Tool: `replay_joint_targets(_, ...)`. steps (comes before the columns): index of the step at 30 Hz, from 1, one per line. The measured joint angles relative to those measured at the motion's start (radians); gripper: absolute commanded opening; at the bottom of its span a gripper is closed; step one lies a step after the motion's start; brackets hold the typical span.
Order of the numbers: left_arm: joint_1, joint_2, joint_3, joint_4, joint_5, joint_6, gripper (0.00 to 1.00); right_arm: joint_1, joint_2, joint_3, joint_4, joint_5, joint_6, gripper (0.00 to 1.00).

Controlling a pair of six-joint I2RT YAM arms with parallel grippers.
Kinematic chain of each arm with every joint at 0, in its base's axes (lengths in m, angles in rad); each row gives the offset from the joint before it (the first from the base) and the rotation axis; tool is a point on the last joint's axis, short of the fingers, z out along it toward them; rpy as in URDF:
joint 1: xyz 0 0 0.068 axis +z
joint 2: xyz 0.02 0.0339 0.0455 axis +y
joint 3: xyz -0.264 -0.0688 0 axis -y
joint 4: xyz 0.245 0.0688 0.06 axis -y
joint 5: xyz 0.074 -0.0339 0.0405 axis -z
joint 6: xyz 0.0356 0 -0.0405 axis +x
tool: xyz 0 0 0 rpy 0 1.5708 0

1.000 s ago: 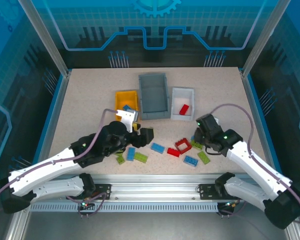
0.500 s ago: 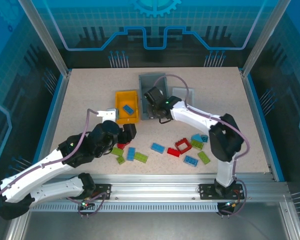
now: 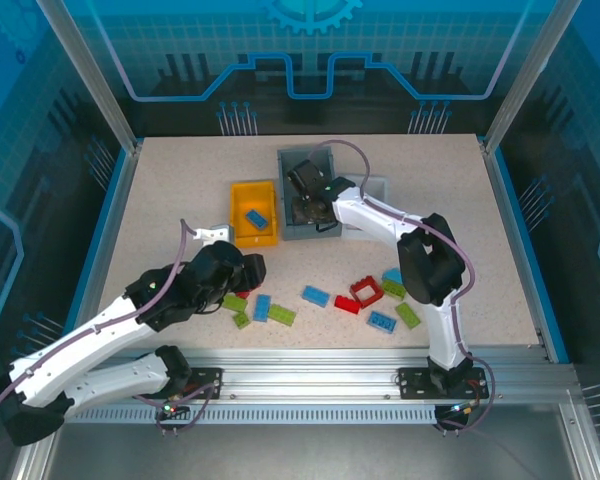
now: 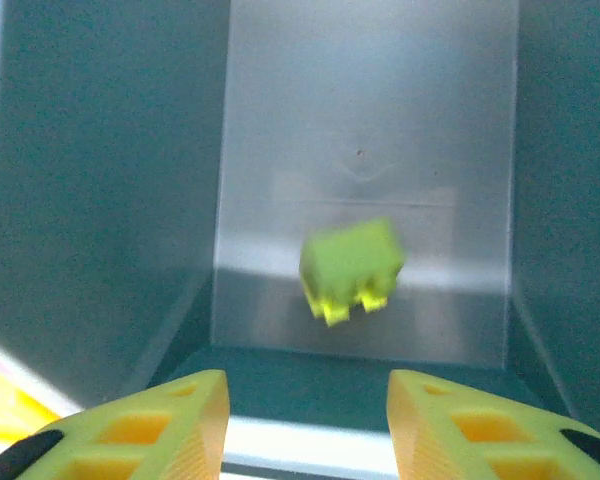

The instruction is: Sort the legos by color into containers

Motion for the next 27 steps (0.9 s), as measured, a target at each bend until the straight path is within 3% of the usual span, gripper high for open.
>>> replay_joint_targets(6, 0.013, 0.039, 0.000, 0.003, 0.046, -0.002, 0.73, 0.019, -0.107, -0.040, -0.021, 0.034, -0.009, 0.47)
replay_joint_targets(12, 0.009, 0.182, 0.000, 0.064, 0.161, -0.091, 0.70, 0.065, -0.468, -0.288, 0.042, 0.084, -0.056, 0.51)
replay_joint_targets(19, -0.053, 0.431, 0.006, 0.171, 0.243, -0.413, 0.71, 0.129, -0.969, -0.753, 0.150, -0.016, -0.200, 0.61)
replay_joint_targets(27, -0.078, 0.758, 0.197, 0.150, 0.335, -0.756, 0.73, 0.145, -1.279, -0.852, 0.046, -0.072, -0.236, 0.62)
